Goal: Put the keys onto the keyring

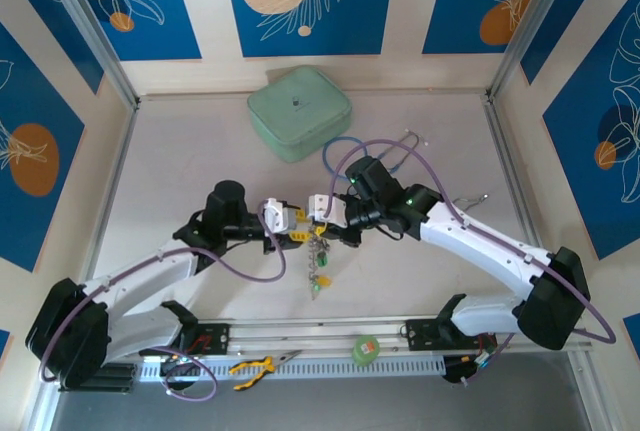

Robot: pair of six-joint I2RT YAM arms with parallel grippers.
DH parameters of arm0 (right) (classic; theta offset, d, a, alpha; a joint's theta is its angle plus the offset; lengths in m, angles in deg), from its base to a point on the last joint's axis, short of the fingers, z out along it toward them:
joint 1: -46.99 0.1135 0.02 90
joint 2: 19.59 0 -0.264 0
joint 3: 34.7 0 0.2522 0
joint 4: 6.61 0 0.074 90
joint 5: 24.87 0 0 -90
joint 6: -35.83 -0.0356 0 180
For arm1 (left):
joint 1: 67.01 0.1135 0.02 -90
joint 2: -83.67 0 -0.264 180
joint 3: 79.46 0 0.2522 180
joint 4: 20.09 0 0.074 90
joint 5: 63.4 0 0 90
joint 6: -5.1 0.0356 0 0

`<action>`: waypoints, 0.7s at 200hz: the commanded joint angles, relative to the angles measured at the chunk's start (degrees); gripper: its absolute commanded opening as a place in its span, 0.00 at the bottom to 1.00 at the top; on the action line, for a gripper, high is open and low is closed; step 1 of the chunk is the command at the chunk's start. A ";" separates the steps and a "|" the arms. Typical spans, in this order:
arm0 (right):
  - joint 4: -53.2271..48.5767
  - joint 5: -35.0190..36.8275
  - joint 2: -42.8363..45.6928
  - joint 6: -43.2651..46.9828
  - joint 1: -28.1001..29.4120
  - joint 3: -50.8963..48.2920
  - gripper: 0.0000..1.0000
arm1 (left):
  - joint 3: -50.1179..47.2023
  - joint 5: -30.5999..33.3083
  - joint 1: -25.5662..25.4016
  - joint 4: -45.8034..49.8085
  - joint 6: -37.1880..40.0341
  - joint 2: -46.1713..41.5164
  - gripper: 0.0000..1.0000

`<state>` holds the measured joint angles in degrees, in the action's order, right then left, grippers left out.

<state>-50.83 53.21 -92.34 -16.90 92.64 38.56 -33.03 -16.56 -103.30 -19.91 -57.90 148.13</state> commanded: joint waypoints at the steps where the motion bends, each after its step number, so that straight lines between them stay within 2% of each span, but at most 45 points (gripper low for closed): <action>1: -2.59 -0.97 -0.90 3.69 0.39 3.20 0.00 | 3.12 -3.70 -0.52 4.35 5.39 2.32 0.28; 32: -3.95 -3.07 -2.43 4.71 0.78 5.22 0.00 | 6.47 -5.34 -0.45 6.97 7.07 3.60 0.20; 42: -3.98 -3.37 -2.67 4.80 0.85 5.50 0.00 | 7.18 -5.37 -0.39 7.44 7.33 3.76 0.14; 57: -3.12 -4.03 -2.51 3.94 0.69 5.53 0.00 | 8.17 -5.51 -0.44 8.56 7.70 4.14 0.00; 70: -0.82 -5.65 -1.14 1.38 -0.46 4.59 0.00 | 8.14 -5.19 -0.43 9.01 7.58 4.02 0.00; 79: 1.83 -7.15 0.58 -0.94 -1.77 3.21 0.12 | 7.46 -4.98 -0.38 8.12 6.81 3.55 0.00; 89: 4.95 -9.91 3.00 -3.84 -4.03 0.84 0.27 | 5.91 -4.38 -0.45 4.63 4.65 2.81 0.00; 99: 8.34 -13.60 5.33 -6.68 -6.69 -2.01 0.36 | 3.59 -3.82 -0.39 -0.87 1.21 1.89 0.00; 117: 12.13 -19.26 8.06 -10.48 -9.62 -6.42 0.40 | -1.80 -2.80 -0.41 -16.29 -7.80 1.48 0.00; 130: 12.85 -20.49 8.28 -11.56 -9.82 -8.01 0.40 | -5.05 -1.88 -0.48 -26.26 -13.28 2.02 0.00; 140: 13.17 -20.62 7.99 -12.32 -9.55 -8.73 0.40 | -6.57 -1.27 -0.40 -30.47 -15.53 2.32 0.00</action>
<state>-42.24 39.63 -84.32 -24.18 82.74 32.38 -36.11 -18.09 -103.43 -30.44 -63.08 150.73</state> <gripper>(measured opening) 0.401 0.040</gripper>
